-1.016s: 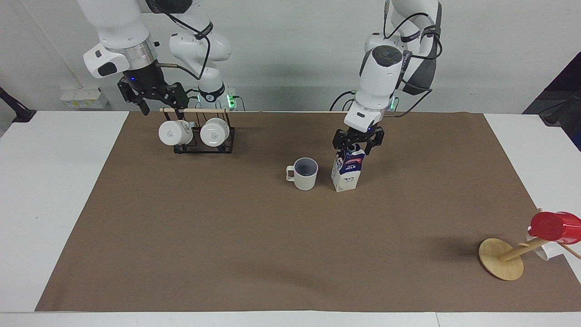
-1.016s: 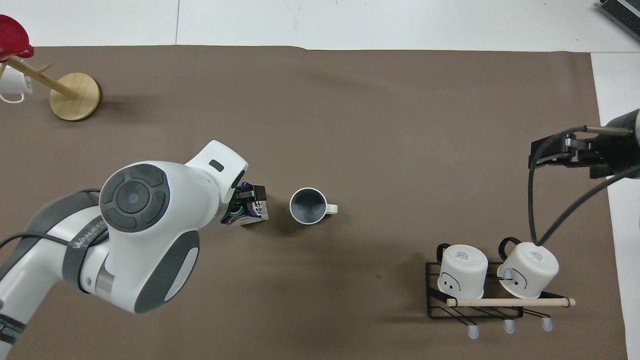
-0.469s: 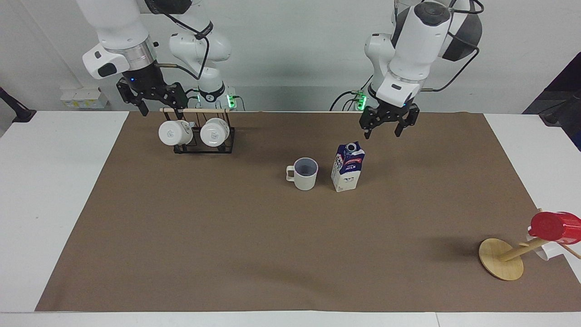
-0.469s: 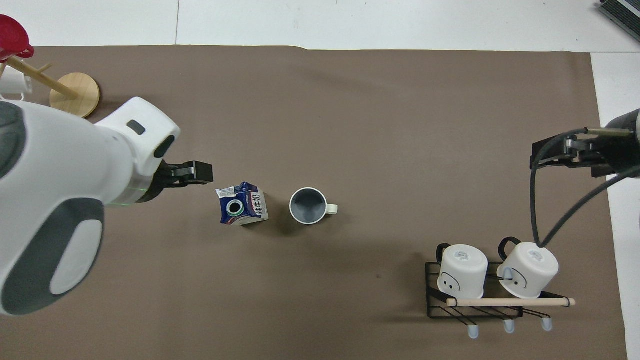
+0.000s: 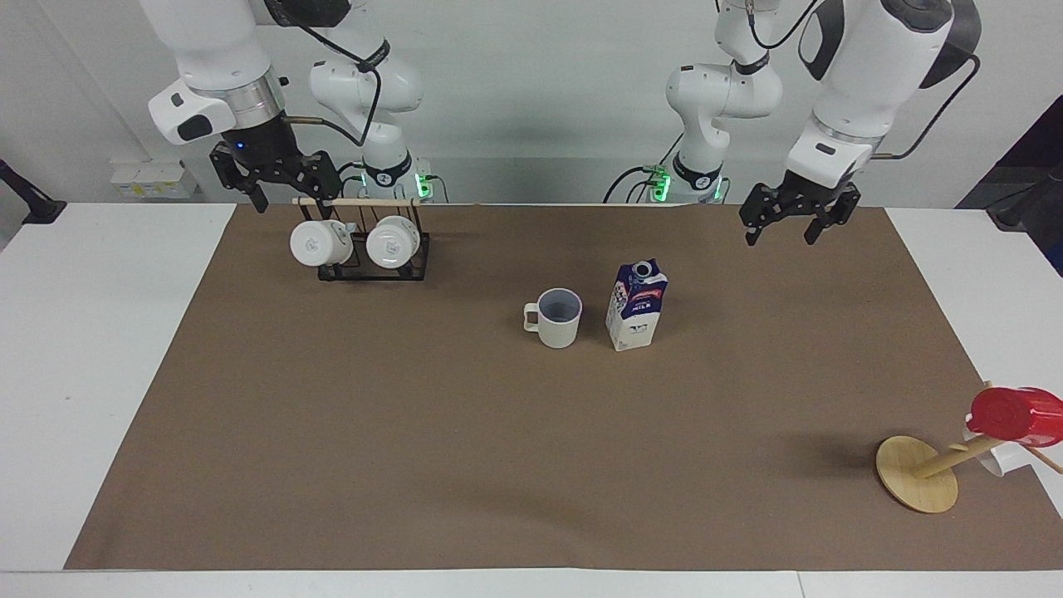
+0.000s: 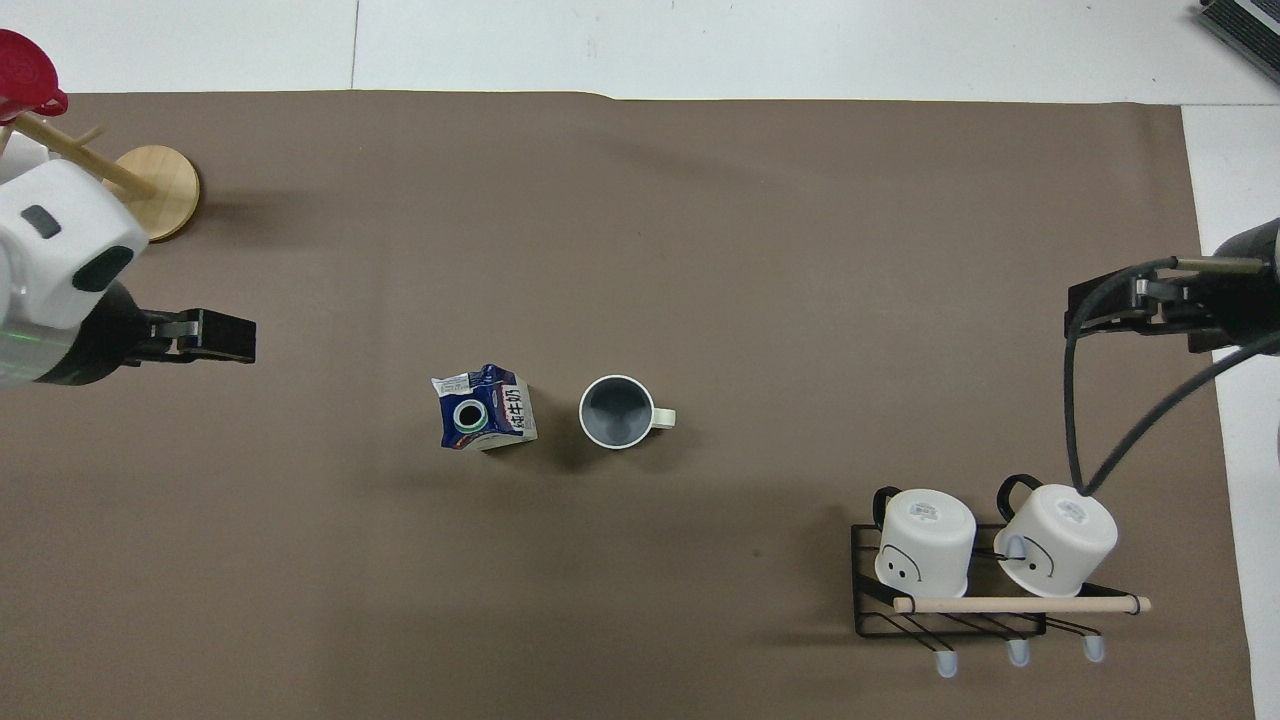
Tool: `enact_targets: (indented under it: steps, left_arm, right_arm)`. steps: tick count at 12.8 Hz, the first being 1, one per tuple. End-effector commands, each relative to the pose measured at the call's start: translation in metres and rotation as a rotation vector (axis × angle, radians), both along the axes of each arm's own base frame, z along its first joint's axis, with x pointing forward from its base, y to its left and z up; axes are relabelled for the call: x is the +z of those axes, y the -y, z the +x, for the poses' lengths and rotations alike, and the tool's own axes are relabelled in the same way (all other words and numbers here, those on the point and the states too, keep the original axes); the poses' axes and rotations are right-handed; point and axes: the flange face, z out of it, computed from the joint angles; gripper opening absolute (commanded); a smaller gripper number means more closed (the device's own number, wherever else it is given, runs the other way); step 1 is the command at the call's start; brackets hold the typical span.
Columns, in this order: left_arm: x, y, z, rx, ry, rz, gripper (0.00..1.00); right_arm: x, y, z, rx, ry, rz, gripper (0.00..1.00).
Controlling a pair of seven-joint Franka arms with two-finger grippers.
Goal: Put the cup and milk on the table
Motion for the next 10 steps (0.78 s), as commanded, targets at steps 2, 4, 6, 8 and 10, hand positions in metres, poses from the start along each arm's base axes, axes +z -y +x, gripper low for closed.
enact_targets:
  steps: [2,4,6,8,10]
  left_arm:
    - [0.025,-0.027,-0.003,-0.004,-0.015,0.011,1.0]
    - [0.026,-0.034,-0.005,0.001,-0.031,0.011,1.0]
    - [0.03,-0.033,-0.011,-0.002,-0.04,0.013,1.0]
    - [0.031,-0.034,-0.015,-0.001,-0.06,0.014,1.0]
    - [0.032,-0.037,-0.02,0.002,-0.079,0.017,1.0]
  right_arm:
    - [0.002,0.004,0.002,0.011,0.01,-0.001,1.0]
    - [0.002,0.005,0.002,0.013,0.01,0.005,1.0]
    - [0.002,0.006,0.002,0.012,0.008,0.006,1.0]
    - [0.002,0.006,0.002,0.012,0.008,0.006,1.0]
    - [0.002,0.006,0.002,0.012,0.008,0.006,1.0]
